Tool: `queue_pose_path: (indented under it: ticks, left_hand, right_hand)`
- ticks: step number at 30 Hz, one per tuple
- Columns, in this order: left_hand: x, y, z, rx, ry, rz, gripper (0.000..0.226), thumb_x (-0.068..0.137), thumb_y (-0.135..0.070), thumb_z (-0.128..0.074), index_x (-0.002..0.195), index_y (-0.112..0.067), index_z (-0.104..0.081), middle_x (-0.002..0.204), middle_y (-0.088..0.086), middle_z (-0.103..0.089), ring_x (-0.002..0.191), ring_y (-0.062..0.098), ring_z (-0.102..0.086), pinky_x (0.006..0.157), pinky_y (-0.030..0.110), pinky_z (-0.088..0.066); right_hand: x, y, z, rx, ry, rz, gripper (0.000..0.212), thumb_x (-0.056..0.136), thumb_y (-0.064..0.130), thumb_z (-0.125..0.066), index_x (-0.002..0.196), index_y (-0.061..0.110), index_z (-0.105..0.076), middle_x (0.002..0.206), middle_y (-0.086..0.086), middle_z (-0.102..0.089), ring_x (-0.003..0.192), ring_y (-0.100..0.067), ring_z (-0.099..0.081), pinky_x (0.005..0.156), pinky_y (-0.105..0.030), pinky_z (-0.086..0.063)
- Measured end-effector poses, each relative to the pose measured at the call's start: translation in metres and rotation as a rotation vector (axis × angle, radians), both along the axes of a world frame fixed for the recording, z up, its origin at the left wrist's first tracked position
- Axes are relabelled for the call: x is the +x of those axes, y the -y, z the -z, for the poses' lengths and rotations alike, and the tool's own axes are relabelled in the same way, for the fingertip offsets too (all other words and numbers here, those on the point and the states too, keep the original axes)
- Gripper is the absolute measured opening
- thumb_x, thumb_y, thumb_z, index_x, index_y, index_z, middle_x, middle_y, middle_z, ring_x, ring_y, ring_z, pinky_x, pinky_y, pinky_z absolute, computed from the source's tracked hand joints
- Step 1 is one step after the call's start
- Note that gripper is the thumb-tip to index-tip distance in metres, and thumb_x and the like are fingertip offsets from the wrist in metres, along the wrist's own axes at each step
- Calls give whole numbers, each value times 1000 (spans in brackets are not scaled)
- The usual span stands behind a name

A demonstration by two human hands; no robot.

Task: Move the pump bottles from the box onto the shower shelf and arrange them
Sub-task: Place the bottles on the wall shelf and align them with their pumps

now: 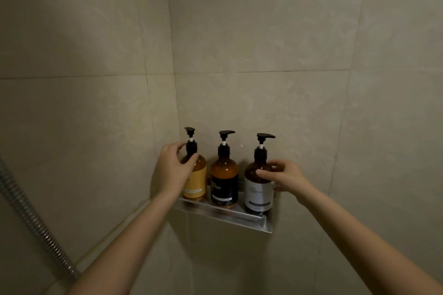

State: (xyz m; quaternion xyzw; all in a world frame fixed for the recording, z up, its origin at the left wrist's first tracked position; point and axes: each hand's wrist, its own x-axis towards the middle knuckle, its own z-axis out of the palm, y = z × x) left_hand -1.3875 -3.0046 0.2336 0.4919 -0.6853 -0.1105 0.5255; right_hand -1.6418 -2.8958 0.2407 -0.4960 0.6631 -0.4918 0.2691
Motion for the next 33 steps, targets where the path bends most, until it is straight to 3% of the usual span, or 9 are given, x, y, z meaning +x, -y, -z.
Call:
queue_pose_path:
  ticks: [4,8,14,18,21,24,28,30,33]
  left_hand:
    - [-23,-33,1,-110,-14,120,48,72,-50,-61,116,-33,-53,105,-18,-54,95,3,-57,78,22,-52]
    - [-52,-47,17,14,35,149,71,68,-48,-70,131,-24,-47,128,-7,-56,116,12,-53,96,29,-45]
    - [-66,-53,31,-60,8,114,58,69,-32,-76,123,-24,-55,120,-7,-62,108,-1,-48,84,5,-25]
    - [-66,-51,31,-83,41,94,58,69,-33,-75,123,-22,-55,120,-5,-62,107,-2,-47,86,2,-25]
    - [-66,-51,31,-57,49,105,60,72,-34,-74,126,-21,-53,126,-4,-59,117,9,-51,94,15,-31]
    - [-67,-59,32,-80,-50,100,53,79,-32,-67,128,-22,-52,130,-4,-56,120,4,-46,98,18,-32]
    - [-76,-71,21,-111,-126,262,43,83,-29,-60,126,-24,-54,126,-6,-58,111,-4,-49,90,11,-42]
    - [-85,-74,10,-46,-84,370,45,82,-29,-62,127,-22,-54,128,-4,-58,109,-2,-51,83,6,-43]
    - [-100,-75,-1,4,12,374,50,81,-31,-64,128,-20,-52,128,-3,-58,114,6,-53,88,16,-42]
  right_hand:
    - [0,-1,1,-10,7,-7,60,74,35,-77,126,15,-54,107,-3,-59,97,-21,-59,59,-24,-48]
    - [0,-1,2,-16,1,9,60,72,37,-77,125,16,-56,108,-5,-62,94,-19,-60,58,-24,-49]
    - [2,-3,1,-12,-12,25,55,72,38,-77,120,18,-59,91,5,-61,82,-10,-60,56,-22,-48]
    - [5,-2,2,-8,-17,55,57,70,39,-78,119,17,-58,95,3,-62,85,-14,-61,63,-28,-53]
    - [6,-3,1,4,-51,52,62,72,41,-76,124,17,-55,113,-6,-63,98,-21,-61,78,-37,-56]
    - [-2,-8,-8,30,-90,-1,68,81,44,-66,138,16,-41,130,-10,-54,115,-27,-55,92,-40,-51]
    - [-22,-21,-46,-205,-52,9,38,91,35,-52,120,11,-59,95,5,-62,86,-14,-59,65,-23,-47]
    - [-28,-22,-70,-251,-101,-7,24,91,28,-56,111,17,-65,90,7,-62,83,-12,-58,62,-21,-46]
    - [-22,-17,-99,-190,-228,-89,24,89,27,-60,111,20,-66,91,7,-62,84,-10,-58,63,-21,-46]
